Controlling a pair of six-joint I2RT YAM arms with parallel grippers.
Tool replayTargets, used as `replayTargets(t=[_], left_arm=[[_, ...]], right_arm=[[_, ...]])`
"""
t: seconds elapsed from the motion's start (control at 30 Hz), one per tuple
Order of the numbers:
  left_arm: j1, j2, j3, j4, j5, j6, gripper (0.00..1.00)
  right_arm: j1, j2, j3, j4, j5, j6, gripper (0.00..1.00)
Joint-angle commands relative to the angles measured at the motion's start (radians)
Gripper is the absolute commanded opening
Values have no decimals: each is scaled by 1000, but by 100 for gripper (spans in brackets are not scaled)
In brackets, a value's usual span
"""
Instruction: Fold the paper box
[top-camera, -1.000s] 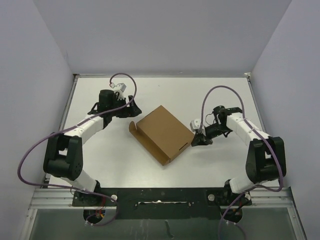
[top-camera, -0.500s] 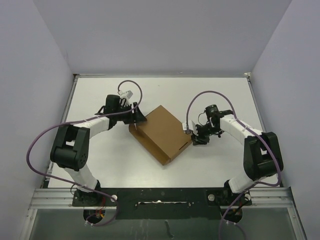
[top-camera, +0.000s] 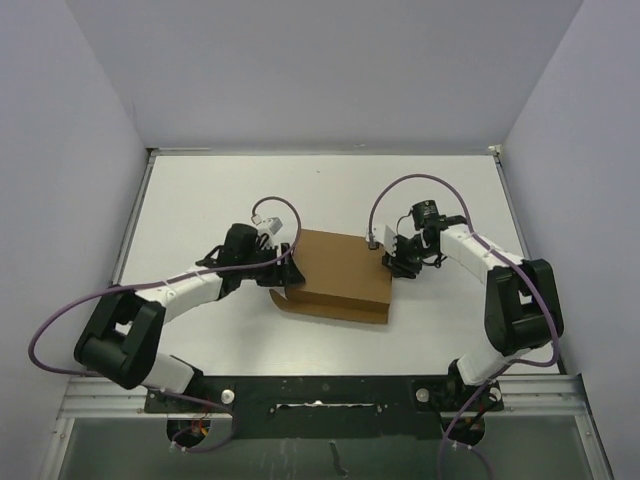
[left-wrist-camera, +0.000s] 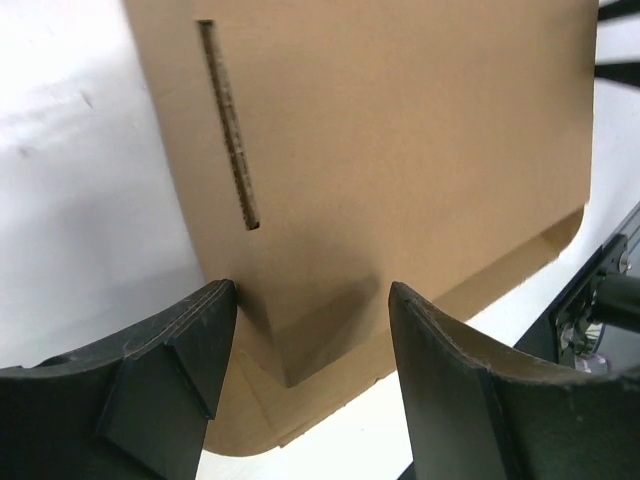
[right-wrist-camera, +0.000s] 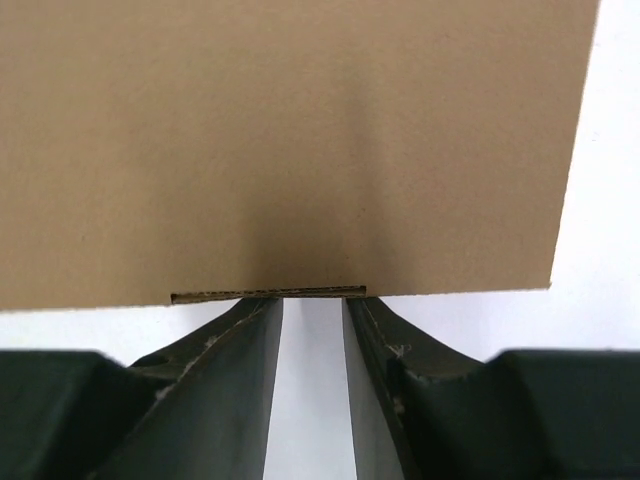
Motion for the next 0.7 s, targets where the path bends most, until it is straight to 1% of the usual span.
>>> replayTargets(t=[0.0, 0.17, 0.37, 0.43, 0.53, 0.67], left_arm=[[-105, -138, -31, 40, -35, -74, 60], [-220, -214, -93, 53, -102, -144, 60], [-346, -232, -156, 158, -174, -231, 61], [-382, -225, -153, 175, -193, -244, 61], [-426, -215, -146, 198, -203, -253, 64], [-454, -228, -144, 170, -200, -250, 66]], right_arm=[[28, 35, 80, 51, -5, 27, 34], [56, 107, 177, 2, -57, -15, 36], [109, 257, 369, -86, -159, -72, 37], [130, 317, 457, -118, -172, -52, 38], [135, 407, 588, -154, -166, 6, 44], [93, 450, 729, -167, -78, 93, 53]])
